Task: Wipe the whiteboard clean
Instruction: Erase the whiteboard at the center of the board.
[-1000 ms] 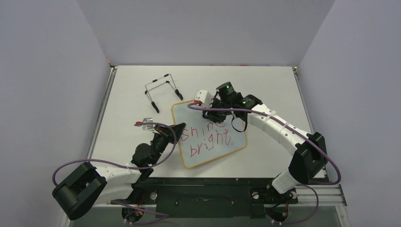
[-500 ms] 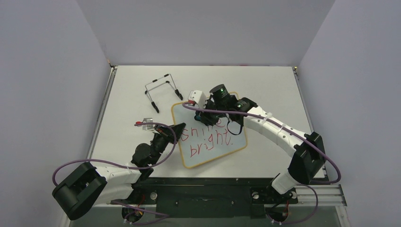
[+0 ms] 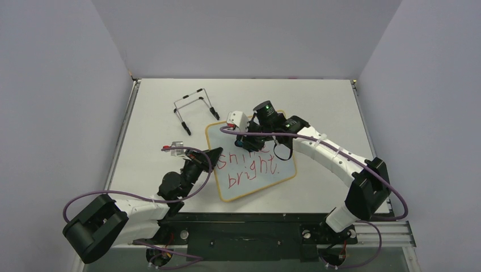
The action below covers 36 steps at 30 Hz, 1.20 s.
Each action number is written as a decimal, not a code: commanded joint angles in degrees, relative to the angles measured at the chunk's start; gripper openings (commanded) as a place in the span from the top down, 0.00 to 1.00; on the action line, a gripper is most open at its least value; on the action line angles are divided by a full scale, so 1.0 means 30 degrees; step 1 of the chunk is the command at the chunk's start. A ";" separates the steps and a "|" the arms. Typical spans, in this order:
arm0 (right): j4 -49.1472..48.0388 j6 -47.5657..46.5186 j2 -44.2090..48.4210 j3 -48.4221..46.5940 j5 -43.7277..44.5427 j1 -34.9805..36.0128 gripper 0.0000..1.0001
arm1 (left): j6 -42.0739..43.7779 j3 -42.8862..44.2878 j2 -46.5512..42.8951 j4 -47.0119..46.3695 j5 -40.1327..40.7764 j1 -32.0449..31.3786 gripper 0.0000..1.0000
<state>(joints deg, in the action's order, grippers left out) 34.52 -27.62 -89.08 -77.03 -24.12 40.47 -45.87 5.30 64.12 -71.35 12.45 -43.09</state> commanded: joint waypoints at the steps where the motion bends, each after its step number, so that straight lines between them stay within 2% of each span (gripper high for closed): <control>1: 0.0252 -0.0357 -0.0556 -0.0598 -0.0840 0.0933 1.00 | 0.1774 0.0158 -0.0223 -0.0328 -0.1457 -0.0230 1.00; 8: -0.2931 0.3604 0.0129 -0.0259 0.0521 -0.0079 1.00 | 0.1802 0.0179 -0.0169 -0.0300 -0.1479 -0.0237 1.00; 13: -0.4605 0.5582 0.0087 -0.0304 0.3185 0.0168 1.00 | 0.1814 0.0359 0.0047 -0.0276 -0.1579 -0.0246 1.00; 16: -0.4733 0.5645 -0.0176 -0.0264 0.4199 0.0002 1.00 | 0.1809 0.0429 0.0032 -0.0179 -0.1600 -0.0227 1.00; 20: -0.3834 0.4644 -0.0198 -0.0248 0.3503 -0.0785 1.00 | 0.1902 0.0553 -0.0006 -0.0045 -0.1612 -0.0241 1.00; 22: -0.2279 0.3047 -0.0198 -0.0546 0.1730 -0.1083 1.00 | 0.1933 0.0596 -0.0014 -0.0010 -0.1642 -0.0235 1.00; 23: -0.0759 0.1393 -0.0199 -0.0682 -0.0560 -0.1157 1.00 | 0.1967 0.0656 0.0007 0.0020 -0.1669 -0.0228 1.00; 24: -0.0465 0.1007 -0.0165 -0.0724 -0.1647 -0.1127 1.00 | 0.1977 0.0675 0.0042 0.0022 -0.1684 -0.0227 1.00; 25: -0.0214 0.0615 -0.0125 -0.0736 -0.1872 -0.0943 1.00 | 0.1993 0.0689 0.0087 0.0002 -0.1686 -0.0234 1.00; 30: -0.1293 0.1686 -0.0294 -0.1185 -0.0533 -0.0084 1.00 | 0.1928 0.0633 0.0146 -0.0116 -0.1706 -0.0230 1.00; 36: -0.3613 0.4258 0.0044 -0.0956 0.2359 -0.0520 1.00 | 0.1907 0.0625 0.0130 -0.0159 -0.1723 -0.0226 1.00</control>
<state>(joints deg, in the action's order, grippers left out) 30.57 -20.05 -89.52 -78.15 -22.81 39.86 -45.87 5.52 64.20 -71.18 12.27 -43.09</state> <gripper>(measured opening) 0.220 0.059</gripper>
